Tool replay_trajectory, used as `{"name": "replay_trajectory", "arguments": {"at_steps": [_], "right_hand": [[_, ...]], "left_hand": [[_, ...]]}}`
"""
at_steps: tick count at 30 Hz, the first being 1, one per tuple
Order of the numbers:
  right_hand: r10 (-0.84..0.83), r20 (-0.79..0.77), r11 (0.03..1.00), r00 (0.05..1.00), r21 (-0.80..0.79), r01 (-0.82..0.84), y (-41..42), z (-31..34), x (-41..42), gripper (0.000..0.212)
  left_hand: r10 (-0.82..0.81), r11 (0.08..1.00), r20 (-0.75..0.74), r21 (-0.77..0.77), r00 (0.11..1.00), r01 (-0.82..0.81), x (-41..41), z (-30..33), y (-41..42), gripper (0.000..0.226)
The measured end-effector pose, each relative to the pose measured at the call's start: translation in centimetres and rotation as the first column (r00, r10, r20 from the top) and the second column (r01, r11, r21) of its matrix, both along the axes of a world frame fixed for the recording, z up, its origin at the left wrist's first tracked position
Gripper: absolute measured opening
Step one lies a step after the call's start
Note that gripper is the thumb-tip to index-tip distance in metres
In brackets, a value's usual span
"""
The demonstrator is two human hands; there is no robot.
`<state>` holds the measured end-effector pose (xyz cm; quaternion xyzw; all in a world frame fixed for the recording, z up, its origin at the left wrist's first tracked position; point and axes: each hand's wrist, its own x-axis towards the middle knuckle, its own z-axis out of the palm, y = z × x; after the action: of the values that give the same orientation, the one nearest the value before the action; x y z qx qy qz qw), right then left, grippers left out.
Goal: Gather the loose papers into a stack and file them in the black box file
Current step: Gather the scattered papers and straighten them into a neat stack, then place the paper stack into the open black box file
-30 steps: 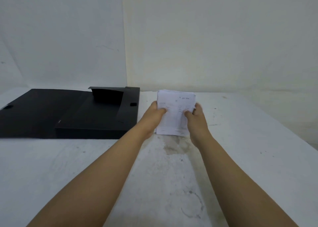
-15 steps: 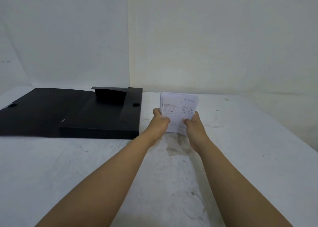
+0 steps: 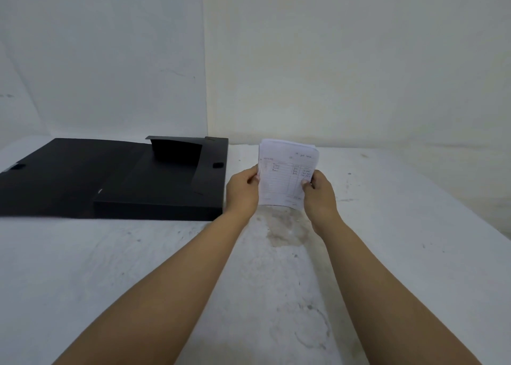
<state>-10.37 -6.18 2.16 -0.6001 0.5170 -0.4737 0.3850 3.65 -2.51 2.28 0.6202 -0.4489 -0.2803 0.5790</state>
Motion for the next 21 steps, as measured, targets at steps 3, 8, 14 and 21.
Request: {"name": "replay_trajectory", "arguments": {"at_steps": [3,8,14,21], "right_hand": [[0.017,-0.070,1.000,0.997,-0.021,-0.018,0.1,-0.1,0.4,0.020],[0.013,-0.173,0.997,0.985,-0.078,-0.027,0.1,-0.7,0.3,0.013],[-0.004,-0.170,0.997,0.986,-0.071,-0.009,0.1,-0.2,0.3,0.015],[0.092,0.025,0.995,0.995,-0.030,-0.092,-0.3,5.0,2.1,0.017]], "left_hand": [[0.000,1.000,0.048,0.022,0.999,-0.001,-0.7,0.3,0.0,0.043],[-0.084,0.992,0.013,0.093,0.996,0.082,-0.9,0.3,0.2,0.047],[-0.044,0.999,0.097,-0.005,0.994,0.045,-0.7,0.4,0.5,0.042],[-0.048,0.996,-0.025,-0.070,0.999,0.046,5.2,4.5,0.9,0.039]]}}
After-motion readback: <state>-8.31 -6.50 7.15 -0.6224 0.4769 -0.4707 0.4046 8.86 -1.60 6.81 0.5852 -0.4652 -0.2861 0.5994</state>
